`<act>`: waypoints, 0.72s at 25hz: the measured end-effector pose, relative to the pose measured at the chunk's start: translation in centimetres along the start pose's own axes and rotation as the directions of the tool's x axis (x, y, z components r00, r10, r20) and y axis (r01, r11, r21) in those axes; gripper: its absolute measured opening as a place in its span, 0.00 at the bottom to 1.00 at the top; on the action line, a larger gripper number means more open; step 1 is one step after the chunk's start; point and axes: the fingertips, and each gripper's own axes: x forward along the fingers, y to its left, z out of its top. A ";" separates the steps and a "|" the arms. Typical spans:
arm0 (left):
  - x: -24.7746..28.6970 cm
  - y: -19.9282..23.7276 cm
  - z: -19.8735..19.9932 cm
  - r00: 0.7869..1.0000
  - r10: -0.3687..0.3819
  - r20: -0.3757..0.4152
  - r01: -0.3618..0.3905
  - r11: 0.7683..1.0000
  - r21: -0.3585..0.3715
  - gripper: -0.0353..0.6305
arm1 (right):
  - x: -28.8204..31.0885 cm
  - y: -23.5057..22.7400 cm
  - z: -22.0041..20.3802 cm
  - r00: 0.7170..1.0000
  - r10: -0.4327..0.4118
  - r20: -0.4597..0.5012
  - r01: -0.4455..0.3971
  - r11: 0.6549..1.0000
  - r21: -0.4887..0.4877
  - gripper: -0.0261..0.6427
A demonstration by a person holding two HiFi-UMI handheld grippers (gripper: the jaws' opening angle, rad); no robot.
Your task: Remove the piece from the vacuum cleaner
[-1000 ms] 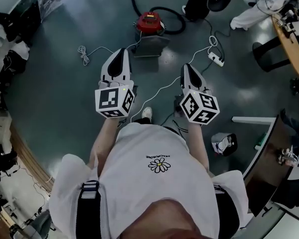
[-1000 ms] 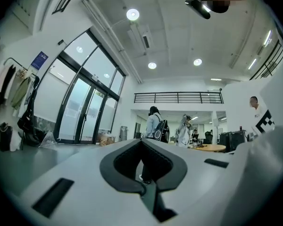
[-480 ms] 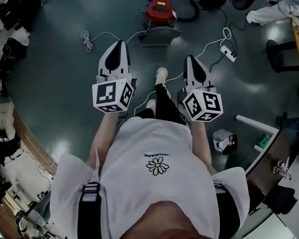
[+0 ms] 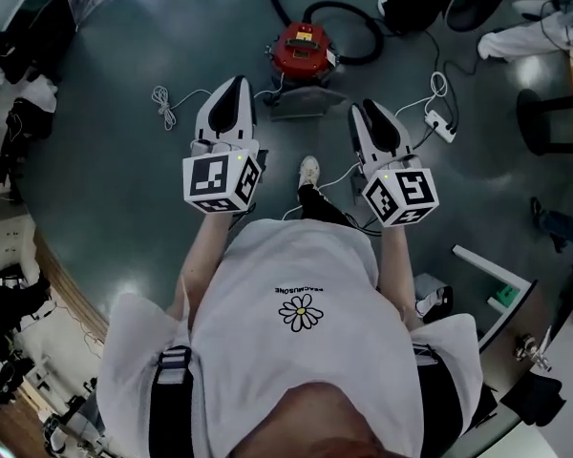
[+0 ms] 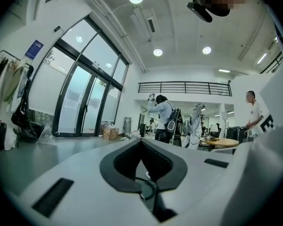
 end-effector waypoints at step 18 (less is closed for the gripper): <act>28.8 1.2 -26.1 0.690 -0.263 -0.674 0.580 0.757 0.299 0.05 | 18.7 -13.6 -17.0 0.759 0.053 -0.649 -0.340 0.882 -0.325 0.22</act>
